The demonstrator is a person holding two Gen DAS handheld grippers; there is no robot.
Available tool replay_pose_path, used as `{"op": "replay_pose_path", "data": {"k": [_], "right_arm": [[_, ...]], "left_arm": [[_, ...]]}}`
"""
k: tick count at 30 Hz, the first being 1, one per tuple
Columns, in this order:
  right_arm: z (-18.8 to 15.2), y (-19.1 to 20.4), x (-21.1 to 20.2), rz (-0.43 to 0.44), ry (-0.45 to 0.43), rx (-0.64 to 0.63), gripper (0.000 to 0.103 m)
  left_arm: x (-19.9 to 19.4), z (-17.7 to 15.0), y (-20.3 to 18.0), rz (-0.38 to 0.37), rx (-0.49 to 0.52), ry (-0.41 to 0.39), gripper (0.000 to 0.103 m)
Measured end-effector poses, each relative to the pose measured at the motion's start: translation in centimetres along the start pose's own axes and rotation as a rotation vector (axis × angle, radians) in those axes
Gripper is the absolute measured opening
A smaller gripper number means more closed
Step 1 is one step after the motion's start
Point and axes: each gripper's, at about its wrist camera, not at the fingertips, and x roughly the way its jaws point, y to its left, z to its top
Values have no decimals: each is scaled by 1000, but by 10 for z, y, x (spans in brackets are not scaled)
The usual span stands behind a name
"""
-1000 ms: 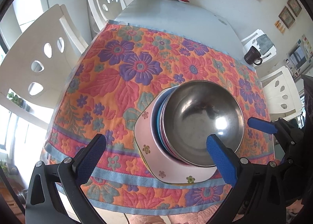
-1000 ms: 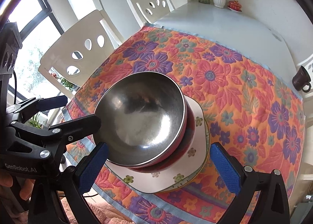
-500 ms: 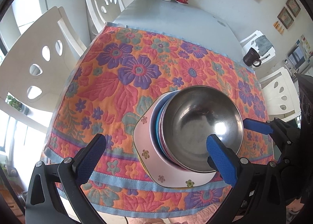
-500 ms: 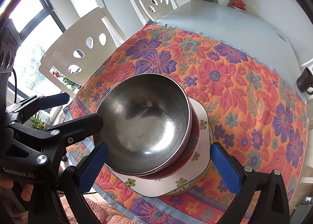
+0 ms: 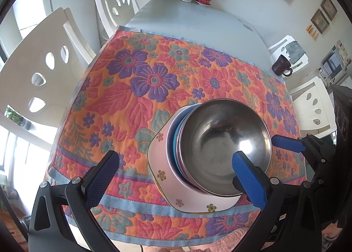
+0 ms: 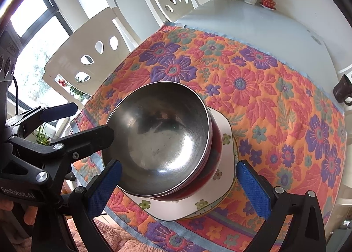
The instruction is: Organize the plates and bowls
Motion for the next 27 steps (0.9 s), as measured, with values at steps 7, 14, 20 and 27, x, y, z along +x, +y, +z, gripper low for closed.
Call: {"op": "replay_pose_path", "data": {"k": [7,14,20,27], "right_arm": [[-1,0,-2,-3,1,-5,103],[-2,-1,-2,2,4,-2,103],[-3,0,-3,5,8,-6,103],[-3,2,-2,2,12,-7,103]], "left_arm": [[1,1,-5,1,22,6,102],[1,-1,-8,9,34,11,102],[2,-2,-6,12,20,17,102],[6,-5,-4,23,-8,34,102]]}}
